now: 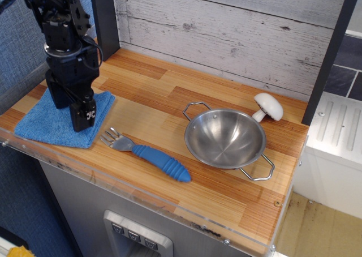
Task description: Place the towel on the left of the fork
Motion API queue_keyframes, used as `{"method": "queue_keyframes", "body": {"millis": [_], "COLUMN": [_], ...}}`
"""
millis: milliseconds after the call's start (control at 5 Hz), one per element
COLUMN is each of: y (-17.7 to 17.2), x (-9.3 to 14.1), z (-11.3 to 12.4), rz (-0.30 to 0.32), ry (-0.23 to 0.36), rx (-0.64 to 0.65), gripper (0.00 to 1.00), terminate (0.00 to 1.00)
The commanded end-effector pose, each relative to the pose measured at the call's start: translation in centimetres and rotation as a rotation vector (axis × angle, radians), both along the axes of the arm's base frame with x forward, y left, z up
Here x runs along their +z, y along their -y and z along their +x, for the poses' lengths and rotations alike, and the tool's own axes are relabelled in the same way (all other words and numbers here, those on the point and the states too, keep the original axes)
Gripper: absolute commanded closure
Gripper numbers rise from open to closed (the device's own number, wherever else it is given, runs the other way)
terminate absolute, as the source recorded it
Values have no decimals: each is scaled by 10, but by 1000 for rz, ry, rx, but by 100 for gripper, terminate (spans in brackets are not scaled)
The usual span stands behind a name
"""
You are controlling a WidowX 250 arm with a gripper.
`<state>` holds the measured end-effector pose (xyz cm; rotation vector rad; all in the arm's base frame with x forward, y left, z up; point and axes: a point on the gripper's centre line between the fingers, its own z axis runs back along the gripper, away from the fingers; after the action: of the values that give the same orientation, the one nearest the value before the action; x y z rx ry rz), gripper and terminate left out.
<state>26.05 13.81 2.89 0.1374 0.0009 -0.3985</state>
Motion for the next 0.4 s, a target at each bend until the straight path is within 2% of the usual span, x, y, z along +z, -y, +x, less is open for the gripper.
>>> {"method": "queue_keyframes", "body": {"millis": [0,200], "y": [-4,-7], "x": [49,72], "z": [-2,-15], "rz": [83,119], "ry": [128,182], "rx": [-2,-5], "gripper": [0,0], "terminate": [0,0]}}
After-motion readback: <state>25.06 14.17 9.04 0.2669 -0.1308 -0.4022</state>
